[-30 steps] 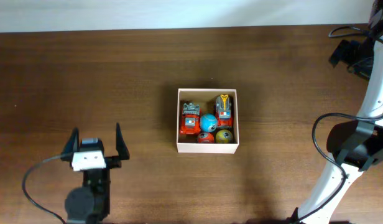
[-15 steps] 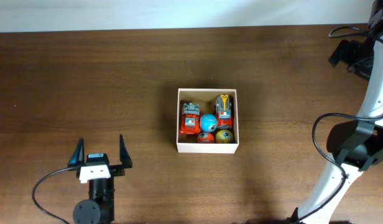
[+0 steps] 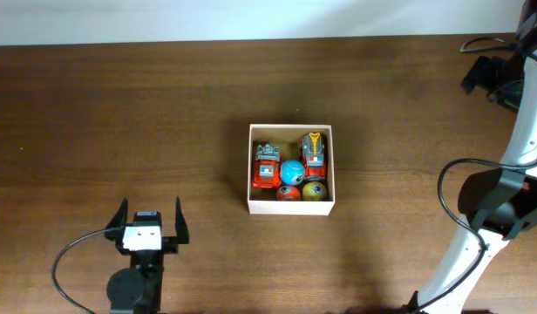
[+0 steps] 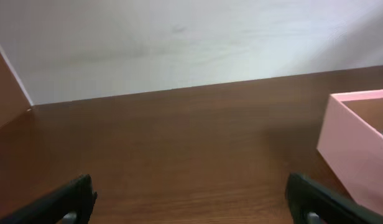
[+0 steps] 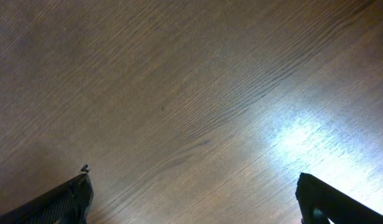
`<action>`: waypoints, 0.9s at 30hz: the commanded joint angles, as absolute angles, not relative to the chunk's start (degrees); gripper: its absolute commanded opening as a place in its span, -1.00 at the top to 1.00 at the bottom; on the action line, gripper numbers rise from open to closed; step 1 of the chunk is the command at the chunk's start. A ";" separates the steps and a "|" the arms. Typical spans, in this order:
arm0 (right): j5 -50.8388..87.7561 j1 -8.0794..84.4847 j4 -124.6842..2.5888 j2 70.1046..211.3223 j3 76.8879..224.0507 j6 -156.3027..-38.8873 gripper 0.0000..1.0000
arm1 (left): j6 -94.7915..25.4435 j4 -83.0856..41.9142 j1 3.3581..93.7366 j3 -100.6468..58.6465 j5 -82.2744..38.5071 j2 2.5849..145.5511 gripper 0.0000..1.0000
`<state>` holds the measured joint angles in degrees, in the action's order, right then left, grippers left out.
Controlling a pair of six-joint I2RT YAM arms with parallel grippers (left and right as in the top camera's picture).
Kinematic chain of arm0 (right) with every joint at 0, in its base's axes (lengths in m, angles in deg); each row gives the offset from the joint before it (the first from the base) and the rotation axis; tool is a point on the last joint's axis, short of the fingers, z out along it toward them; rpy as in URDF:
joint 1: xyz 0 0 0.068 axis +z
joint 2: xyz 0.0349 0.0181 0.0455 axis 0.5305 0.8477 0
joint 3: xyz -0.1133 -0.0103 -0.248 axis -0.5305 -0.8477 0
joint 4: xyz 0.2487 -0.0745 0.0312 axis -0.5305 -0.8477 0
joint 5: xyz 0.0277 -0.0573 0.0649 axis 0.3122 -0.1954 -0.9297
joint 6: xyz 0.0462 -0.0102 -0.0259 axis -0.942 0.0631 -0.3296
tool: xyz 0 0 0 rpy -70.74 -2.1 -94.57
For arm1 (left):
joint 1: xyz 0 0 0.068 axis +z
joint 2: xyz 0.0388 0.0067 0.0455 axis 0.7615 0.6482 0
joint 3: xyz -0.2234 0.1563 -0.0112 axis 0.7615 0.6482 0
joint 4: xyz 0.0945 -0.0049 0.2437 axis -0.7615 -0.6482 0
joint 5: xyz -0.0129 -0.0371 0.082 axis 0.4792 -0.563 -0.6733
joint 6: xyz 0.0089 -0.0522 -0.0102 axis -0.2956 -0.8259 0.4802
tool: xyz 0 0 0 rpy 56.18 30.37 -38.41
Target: Pack container
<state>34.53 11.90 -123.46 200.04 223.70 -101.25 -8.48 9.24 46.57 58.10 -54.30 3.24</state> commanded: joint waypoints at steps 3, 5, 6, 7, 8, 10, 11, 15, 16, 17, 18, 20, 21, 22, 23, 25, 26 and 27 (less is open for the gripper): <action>34.64 12.14 -123.42 197.79 224.77 -101.35 -0.97 | -7.28 8.82 46.94 58.36 -51.39 2.69 -0.99; 34.64 12.14 -123.42 197.79 224.77 -101.35 -0.97 | -7.34 8.84 46.94 58.34 -50.82 2.72 -0.98; 34.62 12.14 -123.44 197.79 224.77 -101.35 -0.98 | -7.34 8.84 46.92 58.34 -50.69 2.72 -0.99; 34.64 12.14 -123.42 197.79 224.77 -101.35 -0.97 | -7.34 8.84 46.92 58.34 -50.71 2.72 -0.99; 34.64 12.14 -123.42 197.79 224.77 -101.35 -0.97 | -7.34 8.84 46.92 58.34 -50.73 2.72 -0.98; 34.62 12.14 -123.42 197.79 224.77 -101.35 -0.97 | -7.34 8.84 46.92 58.34 -50.71 2.72 -0.99; 34.62 12.14 -123.44 197.79 224.77 -101.35 -0.97 | -7.34 8.84 46.92 58.34 -50.71 2.72 -0.98; 34.62 12.14 -123.44 197.79 224.77 -101.35 -0.97 | -7.34 8.84 46.92 58.34 -50.73 2.72 -0.99; 34.64 12.14 -123.42 197.79 224.77 -101.35 -0.97 | -7.34 8.84 46.92 58.34 -50.71 2.72 -0.99; 34.62 12.14 -123.42 197.79 224.77 -101.35 -0.97 | -7.34 8.84 46.92 58.34 -50.71 2.72 -0.99; 34.64 12.14 -123.44 197.79 224.77 -101.35 -0.97 | -7.34 8.84 46.92 58.34 -50.73 2.72 -0.99; 34.62 12.14 -123.42 197.79 224.77 -101.35 -0.98 | -7.34 8.84 46.92 58.34 -50.71 2.72 -0.99; 34.64 12.14 -123.42 197.79 224.77 -101.35 -0.97 | -7.34 8.84 46.92 58.34 -50.71 2.72 -0.99; 34.64 12.14 -123.42 197.79 224.77 -101.35 -0.97 | -7.34 8.84 46.92 58.34 -50.71 2.72 -0.99; 34.64 12.14 -123.44 197.79 224.77 -101.35 -0.97 | -7.34 8.84 46.92 58.34 -50.71 2.72 -0.99; 34.64 12.14 -123.42 197.79 224.77 -101.35 -0.97 | -7.34 8.84 46.92 58.34 -50.71 2.72 -0.99; 34.62 12.14 -123.42 197.79 224.79 -101.35 -0.97 | -7.34 8.84 46.92 58.34 -50.71 2.72 -0.98; 34.64 12.14 -123.44 197.79 224.77 -101.35 -0.97 | -7.34 8.84 46.92 58.34 -50.73 2.74 -0.99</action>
